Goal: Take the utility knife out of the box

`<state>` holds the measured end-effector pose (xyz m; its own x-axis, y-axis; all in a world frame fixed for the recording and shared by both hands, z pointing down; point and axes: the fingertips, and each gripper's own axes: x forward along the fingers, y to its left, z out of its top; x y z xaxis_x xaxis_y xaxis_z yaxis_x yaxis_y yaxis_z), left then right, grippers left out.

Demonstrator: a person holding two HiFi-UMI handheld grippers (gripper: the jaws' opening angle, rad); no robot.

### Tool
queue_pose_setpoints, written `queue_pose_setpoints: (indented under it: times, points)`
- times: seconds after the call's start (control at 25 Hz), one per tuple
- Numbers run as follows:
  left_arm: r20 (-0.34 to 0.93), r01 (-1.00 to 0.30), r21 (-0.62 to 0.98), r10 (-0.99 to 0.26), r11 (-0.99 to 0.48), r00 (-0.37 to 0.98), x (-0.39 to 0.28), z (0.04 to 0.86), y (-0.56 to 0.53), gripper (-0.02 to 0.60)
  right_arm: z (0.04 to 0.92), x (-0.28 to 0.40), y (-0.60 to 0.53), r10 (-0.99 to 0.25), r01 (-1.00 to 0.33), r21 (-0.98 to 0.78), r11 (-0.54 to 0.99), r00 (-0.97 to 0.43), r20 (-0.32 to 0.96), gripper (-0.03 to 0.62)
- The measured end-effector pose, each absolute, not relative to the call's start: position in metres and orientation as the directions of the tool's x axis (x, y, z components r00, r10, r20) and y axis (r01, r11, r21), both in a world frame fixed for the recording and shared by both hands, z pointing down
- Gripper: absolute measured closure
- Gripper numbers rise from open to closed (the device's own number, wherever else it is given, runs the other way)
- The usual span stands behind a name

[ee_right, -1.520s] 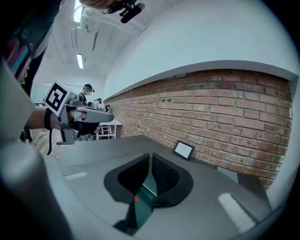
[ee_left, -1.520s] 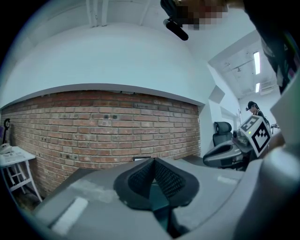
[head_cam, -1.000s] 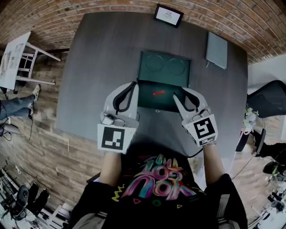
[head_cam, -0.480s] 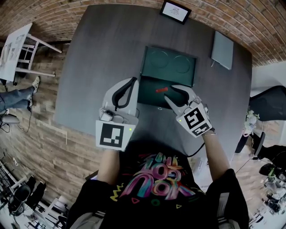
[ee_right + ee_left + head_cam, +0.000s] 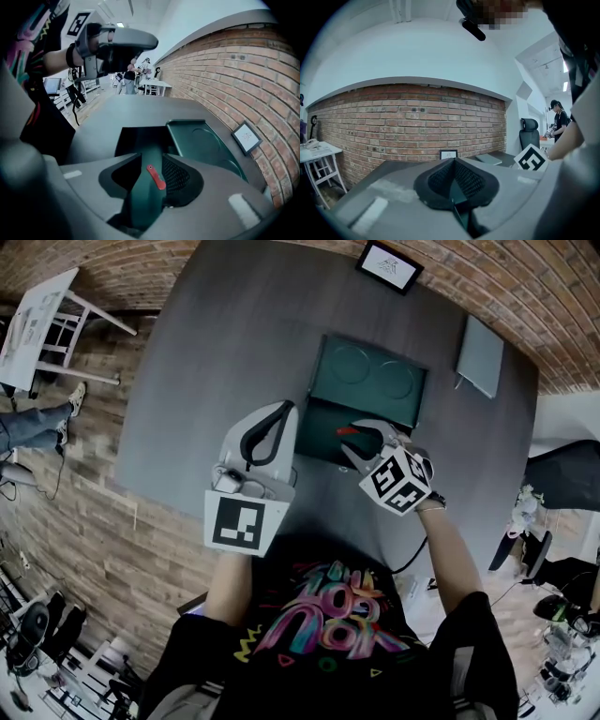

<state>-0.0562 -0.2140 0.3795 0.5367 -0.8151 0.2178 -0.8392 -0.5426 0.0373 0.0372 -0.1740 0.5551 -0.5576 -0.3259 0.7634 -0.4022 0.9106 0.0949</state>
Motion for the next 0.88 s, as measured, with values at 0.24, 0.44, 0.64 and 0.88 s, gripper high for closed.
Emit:
queue_pose_setpoints:
  times: [0.24,0.44,0.64,0.88]
  points:
    - [0.224,-0.848,0.051,-0.821,-0.528,0.525,-0.066,0.384,-0.213,0.581,0.579,0.030,-0.175,-0.268,-0.376,0.068,0.924,-0.511,0.817,0.470]
    - [0.223,-0.849,0.050,-0.823,-0.526,0.523,-0.068,0.386,-0.216,0.581,0.596,0.033,-0.177,-0.251,-0.381,0.063,0.922,-0.468,0.847,0.468]
    - [0.224,-0.849,0.056,-0.822,-0.525,0.523,-0.072,0.386,-0.217,0.581,0.602,0.030,-0.179,-0.241,-0.385,0.059,0.921,-0.445,0.863,0.468]
    - [0.224,-0.848,0.056,-0.821,-0.527,0.525,-0.072,0.386,-0.217,0.581,0.614,0.032,-0.179,-0.221,-0.367,0.059,0.928,-0.415,0.883,0.467]
